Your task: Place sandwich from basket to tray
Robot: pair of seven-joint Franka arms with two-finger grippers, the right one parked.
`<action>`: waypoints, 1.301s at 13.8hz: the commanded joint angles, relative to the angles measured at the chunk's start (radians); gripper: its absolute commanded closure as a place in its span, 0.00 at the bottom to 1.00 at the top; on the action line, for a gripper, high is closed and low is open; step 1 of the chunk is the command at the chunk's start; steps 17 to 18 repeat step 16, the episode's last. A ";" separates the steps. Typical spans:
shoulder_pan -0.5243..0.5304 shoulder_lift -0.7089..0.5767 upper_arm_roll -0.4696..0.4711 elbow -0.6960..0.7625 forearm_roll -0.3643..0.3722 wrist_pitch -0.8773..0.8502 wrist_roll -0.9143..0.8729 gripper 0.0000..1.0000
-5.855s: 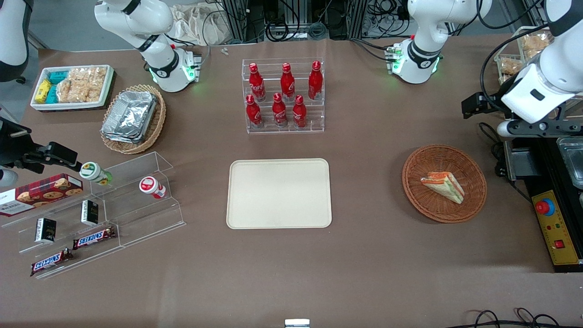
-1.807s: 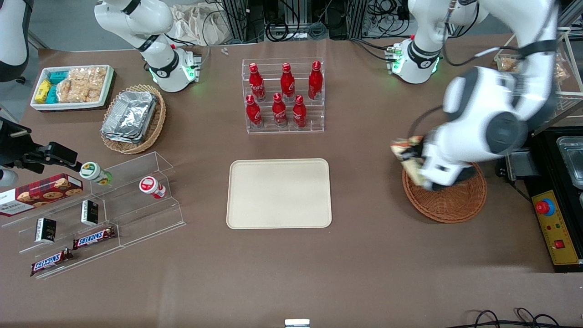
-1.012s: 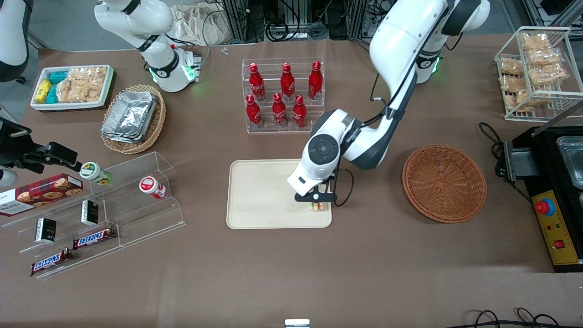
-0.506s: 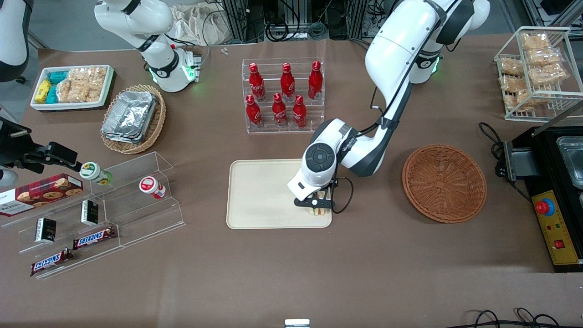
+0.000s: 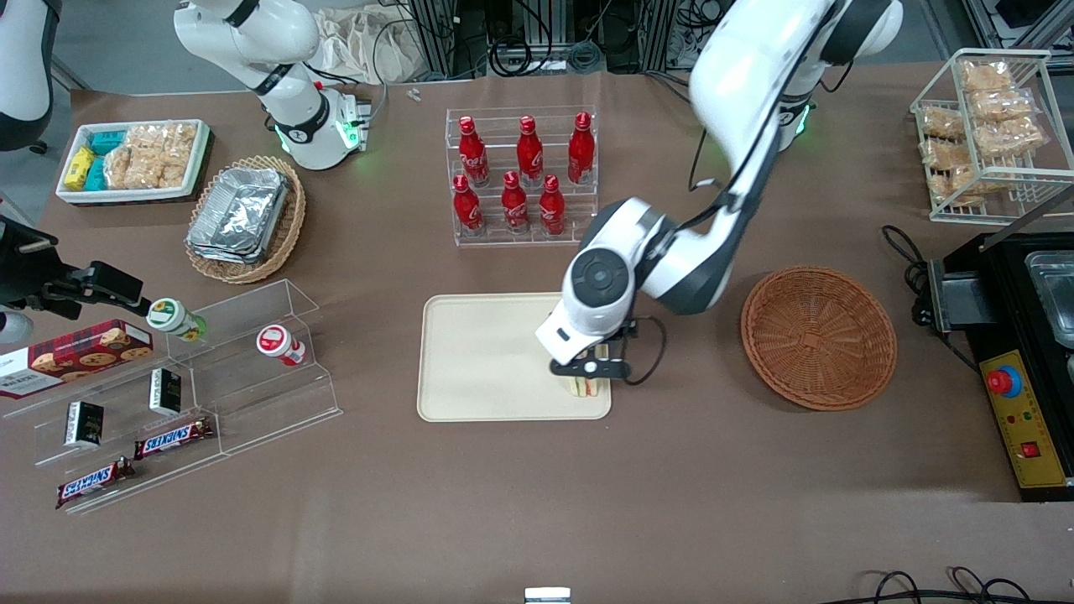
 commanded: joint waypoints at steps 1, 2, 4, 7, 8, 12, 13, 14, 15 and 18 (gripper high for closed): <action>0.125 -0.181 -0.006 -0.041 0.006 -0.161 0.007 0.00; 0.158 -0.226 -0.008 -0.044 0.009 -0.206 0.014 0.00; 0.225 -0.307 -0.005 -0.050 0.012 -0.287 0.136 0.00; 0.334 -0.460 -0.002 -0.135 0.015 -0.369 0.316 0.00; 0.369 -0.529 -0.002 -0.191 0.029 -0.368 0.335 0.00; 0.507 -0.673 0.001 -0.248 0.072 -0.401 0.551 0.00; 0.518 -0.674 0.000 -0.248 0.075 -0.404 0.559 0.00; 0.518 -0.654 0.000 -0.221 0.079 -0.403 0.551 0.00; 0.518 -0.631 0.000 -0.187 0.084 -0.404 0.551 0.00; 0.518 -0.625 0.000 -0.173 0.084 -0.406 0.550 0.00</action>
